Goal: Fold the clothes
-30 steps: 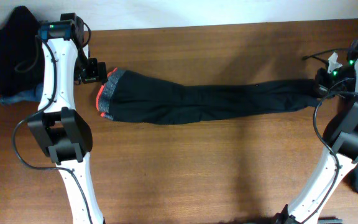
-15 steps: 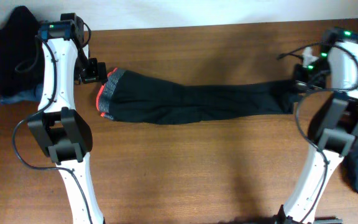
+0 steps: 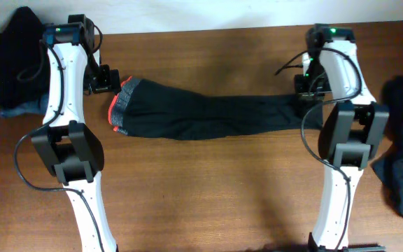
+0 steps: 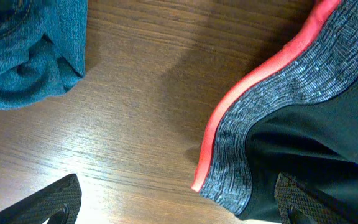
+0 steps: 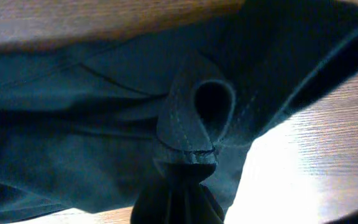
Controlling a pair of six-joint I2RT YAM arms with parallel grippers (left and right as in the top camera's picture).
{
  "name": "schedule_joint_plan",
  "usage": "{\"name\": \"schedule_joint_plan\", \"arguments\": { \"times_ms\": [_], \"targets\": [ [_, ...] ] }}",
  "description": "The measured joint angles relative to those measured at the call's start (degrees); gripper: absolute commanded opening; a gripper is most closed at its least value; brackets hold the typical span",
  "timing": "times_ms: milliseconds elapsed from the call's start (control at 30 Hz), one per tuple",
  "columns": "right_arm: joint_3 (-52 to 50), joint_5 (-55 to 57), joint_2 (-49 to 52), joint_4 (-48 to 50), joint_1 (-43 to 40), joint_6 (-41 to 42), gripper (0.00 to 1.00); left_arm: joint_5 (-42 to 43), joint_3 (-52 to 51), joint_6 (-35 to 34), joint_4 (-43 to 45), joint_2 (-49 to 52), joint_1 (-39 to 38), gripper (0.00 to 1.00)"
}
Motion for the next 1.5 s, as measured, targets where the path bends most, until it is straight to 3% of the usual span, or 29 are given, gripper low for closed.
{"name": "schedule_joint_plan", "arguments": {
  "times_ms": [533, 1500],
  "targets": [
    [0.0, 2.6, 0.0, -4.7, 12.4, 5.1, 0.04, 0.0, -4.2, 0.0, 3.7, 0.0, 0.0, 0.99],
    [0.0, -4.6, 0.0, -3.6, 19.7, 8.5, 0.04, 0.0, -4.2, 0.0, 3.8, 0.0, 0.0, 0.99]
  ]
}}
